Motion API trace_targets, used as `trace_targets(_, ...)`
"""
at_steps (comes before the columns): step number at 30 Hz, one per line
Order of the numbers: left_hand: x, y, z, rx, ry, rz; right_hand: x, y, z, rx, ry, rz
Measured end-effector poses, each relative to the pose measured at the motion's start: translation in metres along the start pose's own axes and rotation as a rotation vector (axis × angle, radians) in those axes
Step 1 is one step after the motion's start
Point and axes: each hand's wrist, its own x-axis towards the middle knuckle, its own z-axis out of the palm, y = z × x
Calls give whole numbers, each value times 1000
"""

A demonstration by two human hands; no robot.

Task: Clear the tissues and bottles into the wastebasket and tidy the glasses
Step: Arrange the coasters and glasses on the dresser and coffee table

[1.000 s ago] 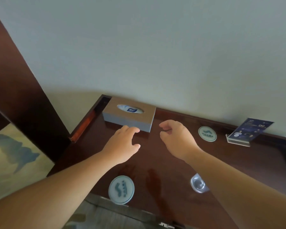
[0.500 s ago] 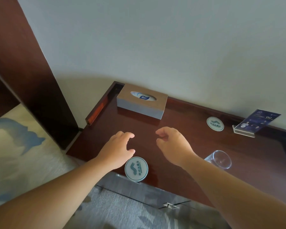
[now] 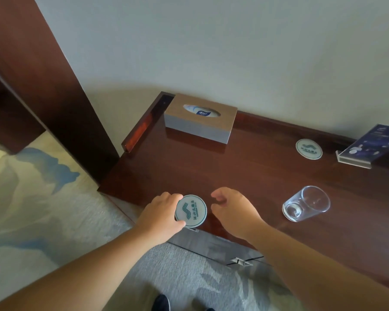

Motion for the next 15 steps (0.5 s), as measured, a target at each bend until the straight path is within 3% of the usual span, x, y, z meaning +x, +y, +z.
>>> trace_targets(15,25,-20,43,204,155,247,32,-7,39,40,-61,215)
